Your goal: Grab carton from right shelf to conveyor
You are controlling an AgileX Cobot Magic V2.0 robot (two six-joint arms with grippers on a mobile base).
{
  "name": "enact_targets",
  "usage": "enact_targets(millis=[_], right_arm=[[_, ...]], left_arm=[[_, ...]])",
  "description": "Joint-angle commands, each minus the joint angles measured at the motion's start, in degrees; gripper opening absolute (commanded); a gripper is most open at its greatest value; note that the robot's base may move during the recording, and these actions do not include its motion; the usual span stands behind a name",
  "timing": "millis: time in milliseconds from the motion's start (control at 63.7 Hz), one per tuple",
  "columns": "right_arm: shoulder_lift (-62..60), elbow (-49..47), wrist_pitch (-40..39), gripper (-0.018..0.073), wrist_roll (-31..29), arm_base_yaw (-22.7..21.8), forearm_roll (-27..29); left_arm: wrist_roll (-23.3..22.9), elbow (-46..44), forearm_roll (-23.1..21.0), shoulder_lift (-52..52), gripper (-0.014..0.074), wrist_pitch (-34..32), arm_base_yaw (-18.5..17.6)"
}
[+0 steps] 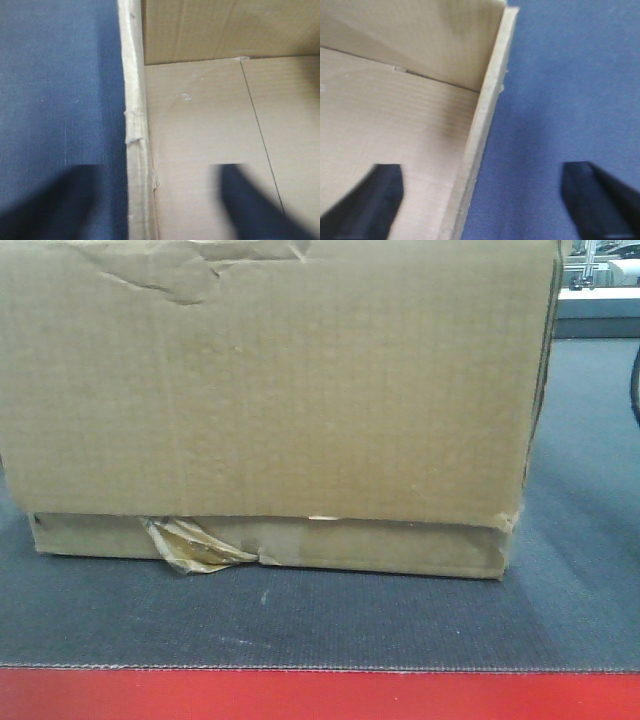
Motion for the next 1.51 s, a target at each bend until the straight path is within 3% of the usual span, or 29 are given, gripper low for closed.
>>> enact_targets(millis=[0, 141, 251, 392, 518, 565, 706, 848, 1146, 1350, 1491], right_arm=[[-1.93, -0.17, -1.03, 0.0558, -0.56, -0.20, -1.89], [-5.43, -0.17, -1.03, 0.0515, -0.56, -0.20, -2.86], [-8.80, -0.17, -0.84, 0.0432, -0.56, -0.89, -3.03], [-12.74, -0.01, 1.80, 0.0205, -0.56, -2.82, -3.61], [-15.89, 1.91, 2.32, -0.0027, -0.56, -5.52, -3.61], [-17.69, 4.48, 0.86, -0.0094, -0.56, -7.26, -3.61], [-22.97, 15.89, -5.77, -0.0078, -0.56, -11.10, -3.61], [-28.94, 28.98, -13.62, -0.0078, -0.56, -11.85, -3.71], [-45.85, 59.07, -33.16, -0.0078, -0.56, -11.85, -3.88], [-60.83, 71.28, -41.77, -0.0078, -0.56, -11.74, -3.97], [-71.66, 77.57, -44.56, -0.0078, -0.71, -11.74, -4.37]], left_arm=[[0.22, -0.77, -0.36, -1.21, 0.0608, -0.40, -0.02], [0.22, -1.12, -0.40, -4.47, 0.0491, 0.03, -0.02], [0.22, -1.12, -0.16, -8.32, 0.0379, 0.57, -0.02], [0.22, -1.12, 2.98, -12.65, 0.0188, 3.08, 0.09], [1.71, -1.01, 4.13, -14.94, -0.0030, 5.41, 2.88], [4.21, -0.49, 4.02, -15.48, 0.0000, 6.48, 4.56], [5.47, 3.93, 2.97, -16.52, 0.0022, 6.38, 10.11], [5.47, 11.07, 0.67, -18.83, 0.0022, 2.49, 13.76], [5.47, 32.88, 0.67, -33.22, 0.0022, -12.20, 13.87], [5.47, 45.00, 1.22, -49.74, 0.0022, -22.35, 13.87], [5.47, 50.49, 1.47, -61.38, 0.0022, -25.08, 13.87]])
